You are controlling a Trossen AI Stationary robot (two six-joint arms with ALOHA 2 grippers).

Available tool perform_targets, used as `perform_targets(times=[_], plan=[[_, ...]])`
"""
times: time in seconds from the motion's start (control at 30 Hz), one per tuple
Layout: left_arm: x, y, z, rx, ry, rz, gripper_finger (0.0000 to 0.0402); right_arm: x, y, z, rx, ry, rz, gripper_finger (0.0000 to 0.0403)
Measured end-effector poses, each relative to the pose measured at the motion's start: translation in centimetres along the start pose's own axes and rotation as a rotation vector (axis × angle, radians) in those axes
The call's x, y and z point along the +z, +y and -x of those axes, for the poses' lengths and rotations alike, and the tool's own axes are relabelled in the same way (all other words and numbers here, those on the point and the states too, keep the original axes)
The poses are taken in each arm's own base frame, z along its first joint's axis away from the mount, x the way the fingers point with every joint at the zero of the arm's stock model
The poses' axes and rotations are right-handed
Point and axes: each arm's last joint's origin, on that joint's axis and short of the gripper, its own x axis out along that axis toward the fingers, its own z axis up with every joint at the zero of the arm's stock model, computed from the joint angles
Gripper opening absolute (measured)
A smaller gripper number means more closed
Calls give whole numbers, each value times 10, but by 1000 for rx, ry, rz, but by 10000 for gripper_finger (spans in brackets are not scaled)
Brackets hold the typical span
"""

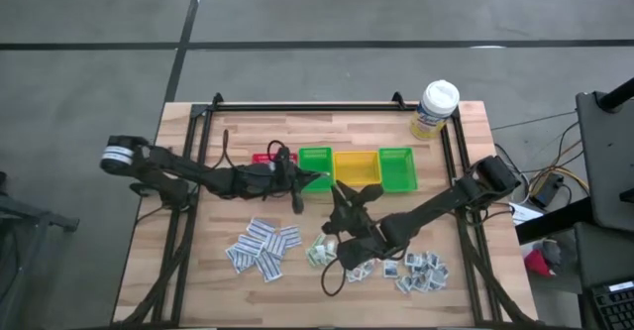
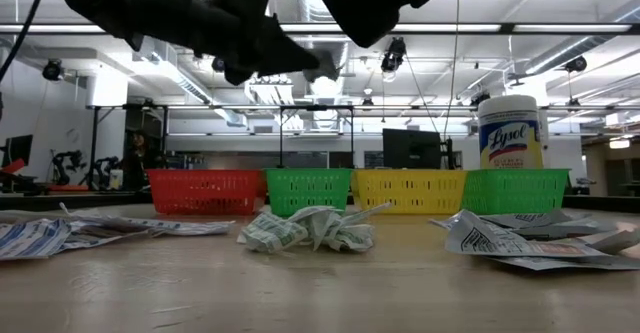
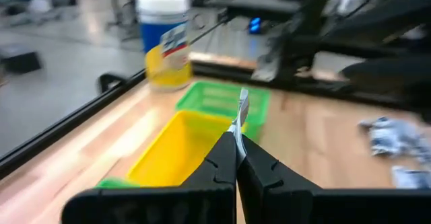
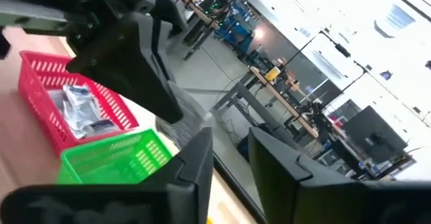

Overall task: Pick & Place First Aid Supplies
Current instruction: Put the alcohol pad into the red basket

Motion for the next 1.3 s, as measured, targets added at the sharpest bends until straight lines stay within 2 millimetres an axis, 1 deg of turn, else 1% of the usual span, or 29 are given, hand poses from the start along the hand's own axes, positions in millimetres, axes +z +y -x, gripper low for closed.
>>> perform_targets(times=[0.17,0.27,0.37,0.53,0.6,0.67,0.8,0.97,1.17,1.3], plan=[[-6,9,11,166,135,10,0,-5,-4,1,0,8,27,126],[-11,18,20,256,231,23,0,-11,-12,4,3,17,19,134],[-12,27,30,310,308,60,0,-19,-25,7,39,52,-38,137],[-11,41,43,382,386,119,0,-36,-55,12,102,193,-100,134],[-11,45,47,381,417,120,0,-40,-63,14,114,248,-102,135],[-11,49,50,361,454,126,0,-45,-69,18,129,295,-66,138],[-16,57,54,314,560,143,0,-49,-72,25,166,347,15,139],[-25,67,54,288,687,179,0,-53,-76,36,193,353,77,130],[-28,79,49,304,721,313,0,-62,-90,53,199,343,64,121],[-28,89,48,323,730,404,0,-67,-101,61,226,349,7,116]])
